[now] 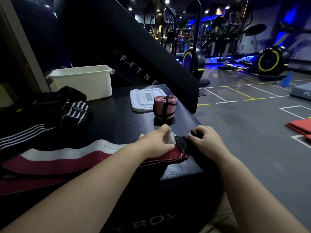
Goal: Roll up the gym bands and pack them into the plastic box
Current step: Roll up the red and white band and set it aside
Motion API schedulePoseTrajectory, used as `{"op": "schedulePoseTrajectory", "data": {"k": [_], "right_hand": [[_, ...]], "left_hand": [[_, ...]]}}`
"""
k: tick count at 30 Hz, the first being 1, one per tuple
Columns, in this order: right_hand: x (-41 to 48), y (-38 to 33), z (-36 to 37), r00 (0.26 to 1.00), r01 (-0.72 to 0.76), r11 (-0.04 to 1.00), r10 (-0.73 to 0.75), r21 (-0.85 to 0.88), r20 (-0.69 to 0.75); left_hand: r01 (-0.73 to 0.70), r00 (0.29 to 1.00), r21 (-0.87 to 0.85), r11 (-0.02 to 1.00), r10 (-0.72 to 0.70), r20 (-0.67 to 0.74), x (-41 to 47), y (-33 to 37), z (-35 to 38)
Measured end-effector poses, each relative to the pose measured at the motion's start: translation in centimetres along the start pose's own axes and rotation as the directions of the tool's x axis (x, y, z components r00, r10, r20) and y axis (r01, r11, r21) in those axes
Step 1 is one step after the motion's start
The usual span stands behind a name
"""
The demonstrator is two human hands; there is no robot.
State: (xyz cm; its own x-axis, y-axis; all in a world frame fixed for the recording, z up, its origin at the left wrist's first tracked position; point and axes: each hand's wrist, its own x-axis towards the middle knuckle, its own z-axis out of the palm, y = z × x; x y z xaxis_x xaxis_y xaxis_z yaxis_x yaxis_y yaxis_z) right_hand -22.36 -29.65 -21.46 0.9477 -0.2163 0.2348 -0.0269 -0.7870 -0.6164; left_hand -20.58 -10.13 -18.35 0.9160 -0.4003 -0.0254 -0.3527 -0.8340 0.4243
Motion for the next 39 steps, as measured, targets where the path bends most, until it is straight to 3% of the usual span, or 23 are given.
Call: {"op": "schedulePoseTrajectory", "data": {"k": [6, 12, 19, 22, 25, 31, 36, 39], "right_hand": [[0.0, 0.2, 0.3, 0.995, -0.012, 0.995, 0.021, 0.095, -0.093], [-0.1, 0.4, 0.3, 0.994, -0.026, 0.985, 0.043, 0.17, -0.096], [-0.4, 0.3, 0.4, 0.996, 0.025, 0.979, -0.006, 0.202, -0.094], [-0.8, -0.1, 0.0, 0.984, 0.133, 0.983, -0.116, 0.123, -0.137], [-1.4, -0.7, -0.1, 0.979, 0.185, 0.983, -0.185, -0.005, -0.087], [-1.7, -1.4, 0.0, 0.997, 0.077, 0.997, -0.077, -0.013, 0.032], [-1.7, -2.2, 0.0, 0.995, 0.098, 0.99, -0.094, -0.103, 0.043], [-1.8, -3.7, -0.7, 0.965, 0.257, 0.922, -0.262, -0.288, 0.022]], "left_hand": [[-0.011, 0.999, 0.088, 0.996, 0.015, -0.043, 0.3, 0.4, 0.4], [0.007, 0.996, 0.243, 0.97, 0.015, -0.086, 0.1, 0.4, 1.4], [0.033, 0.993, 0.296, 0.955, 0.002, -0.116, -0.5, 0.2, 2.2], [0.038, 0.993, 0.3, 0.953, -0.002, -0.121, -0.6, 0.2, 2.3], [0.054, 0.991, 0.259, 0.964, -0.02, -0.132, -0.5, 0.2, 2.3], [0.062, 0.987, 0.14, 0.988, -0.04, -0.154, -1.2, -0.7, 1.7], [0.101, 0.99, 0.289, 0.952, -0.068, -0.122, -3.2, -2.7, 0.4], [0.122, 0.988, 0.328, 0.937, -0.083, -0.13, -3.9, -3.4, 0.2]]}}
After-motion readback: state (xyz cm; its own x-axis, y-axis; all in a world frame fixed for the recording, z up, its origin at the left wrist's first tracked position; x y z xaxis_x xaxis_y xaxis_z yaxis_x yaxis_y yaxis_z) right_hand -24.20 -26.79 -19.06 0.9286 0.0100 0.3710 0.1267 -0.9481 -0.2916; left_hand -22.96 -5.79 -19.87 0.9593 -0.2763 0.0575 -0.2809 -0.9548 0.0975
